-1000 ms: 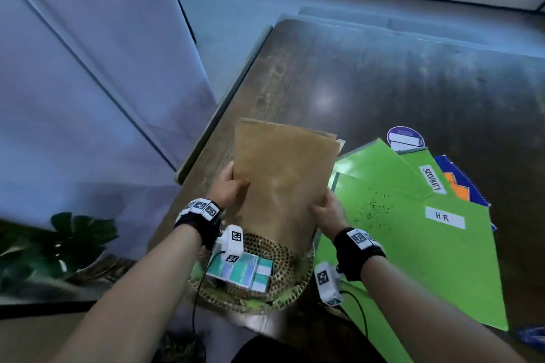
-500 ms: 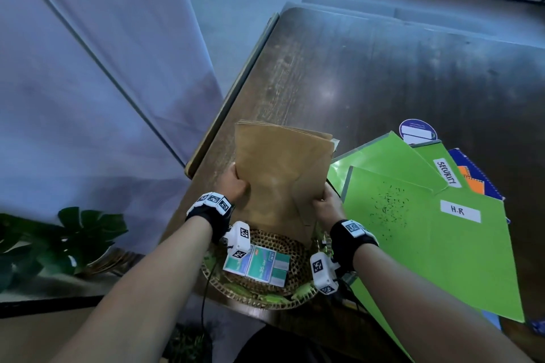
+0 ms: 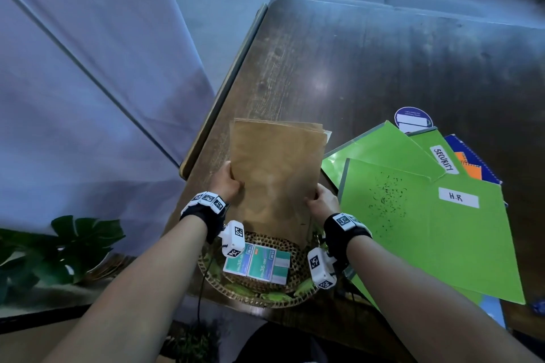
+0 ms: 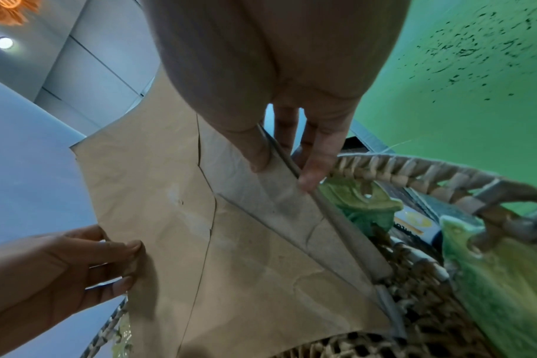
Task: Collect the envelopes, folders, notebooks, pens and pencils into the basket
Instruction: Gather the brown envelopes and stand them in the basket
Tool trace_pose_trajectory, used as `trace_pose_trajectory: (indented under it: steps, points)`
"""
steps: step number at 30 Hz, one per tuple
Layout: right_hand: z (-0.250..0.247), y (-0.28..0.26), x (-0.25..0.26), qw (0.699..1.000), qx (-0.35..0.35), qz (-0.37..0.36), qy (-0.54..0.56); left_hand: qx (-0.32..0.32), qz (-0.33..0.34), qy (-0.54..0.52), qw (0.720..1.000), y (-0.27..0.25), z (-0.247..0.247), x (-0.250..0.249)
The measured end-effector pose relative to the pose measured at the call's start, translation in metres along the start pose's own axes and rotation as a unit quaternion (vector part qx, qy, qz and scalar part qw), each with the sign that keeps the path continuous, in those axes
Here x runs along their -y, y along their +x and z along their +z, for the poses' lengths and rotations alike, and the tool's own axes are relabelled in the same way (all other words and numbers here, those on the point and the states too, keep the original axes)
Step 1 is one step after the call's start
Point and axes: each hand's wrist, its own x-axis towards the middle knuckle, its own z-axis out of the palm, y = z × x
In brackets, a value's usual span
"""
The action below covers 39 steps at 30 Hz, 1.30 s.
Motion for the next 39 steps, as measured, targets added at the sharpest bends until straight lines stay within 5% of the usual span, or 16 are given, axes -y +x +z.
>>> trace_pose_trajectory:
  steps: [29,39]
  points:
    - [0.017,0.019,-0.009,0.994,-0.015,0.032,-0.101,-0.019,-0.032,0.066,0.997,0.005,0.013,0.007]
    - [0.02,0.021,-0.01,0.984,-0.012,0.033,-0.173,-0.022,-0.046,0.169,0.984,0.005,0.014,0.009]
